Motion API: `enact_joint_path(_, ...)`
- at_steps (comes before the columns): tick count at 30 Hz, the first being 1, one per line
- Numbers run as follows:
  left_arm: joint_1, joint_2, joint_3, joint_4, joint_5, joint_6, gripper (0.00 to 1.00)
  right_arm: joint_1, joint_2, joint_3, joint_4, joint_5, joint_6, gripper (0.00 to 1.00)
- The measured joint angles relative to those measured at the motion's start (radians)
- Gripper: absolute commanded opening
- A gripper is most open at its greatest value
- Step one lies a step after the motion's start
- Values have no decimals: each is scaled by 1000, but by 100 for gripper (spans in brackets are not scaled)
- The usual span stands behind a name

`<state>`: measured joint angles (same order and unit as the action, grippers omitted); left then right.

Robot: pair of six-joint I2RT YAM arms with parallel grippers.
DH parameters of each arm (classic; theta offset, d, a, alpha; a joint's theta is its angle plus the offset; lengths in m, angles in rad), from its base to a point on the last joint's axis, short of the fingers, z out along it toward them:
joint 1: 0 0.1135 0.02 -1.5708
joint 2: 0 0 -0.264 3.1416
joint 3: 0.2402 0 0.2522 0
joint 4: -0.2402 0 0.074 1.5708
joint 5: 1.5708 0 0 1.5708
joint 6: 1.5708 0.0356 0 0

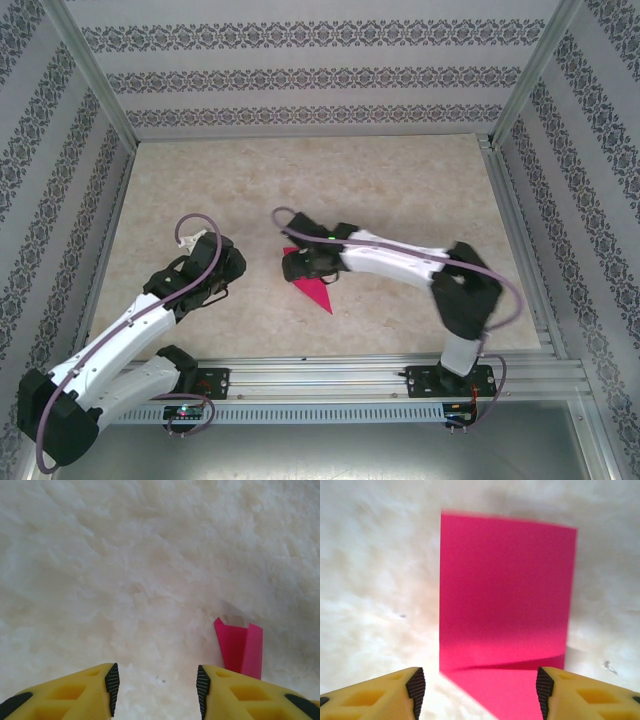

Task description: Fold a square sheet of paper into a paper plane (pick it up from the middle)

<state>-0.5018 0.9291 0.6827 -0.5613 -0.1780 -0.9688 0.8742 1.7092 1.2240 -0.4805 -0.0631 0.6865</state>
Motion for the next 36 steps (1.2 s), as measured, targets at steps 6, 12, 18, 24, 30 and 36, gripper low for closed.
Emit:
enact_joint_path(6, 0, 166, 13, 55, 136, 30, 50, -203, -49, -191, 316, -257, 80, 28)
enact_joint_path(12, 0, 361, 86, 88, 288, 64, 50, -209, 64, -194, 398, -381, 103, 21)
enact_joint_path(18, 0, 467, 121, 126, 408, 83, 50, -214, 154, -201, 480, -403, 146, 19)
enact_joint_path(24, 0, 529, 136, 143, 482, 93, 52, -231, 173, -284, 571, -385, 240, 18)
enact_joint_path(30, 0, 578, 161, 166, 542, 95, 53, -224, 127, -408, 750, -303, 402, 20)
enact_joint_path(36, 0, 660, 210, 196, 594, 95, 52, -228, 112, -480, 877, -283, 507, 19)
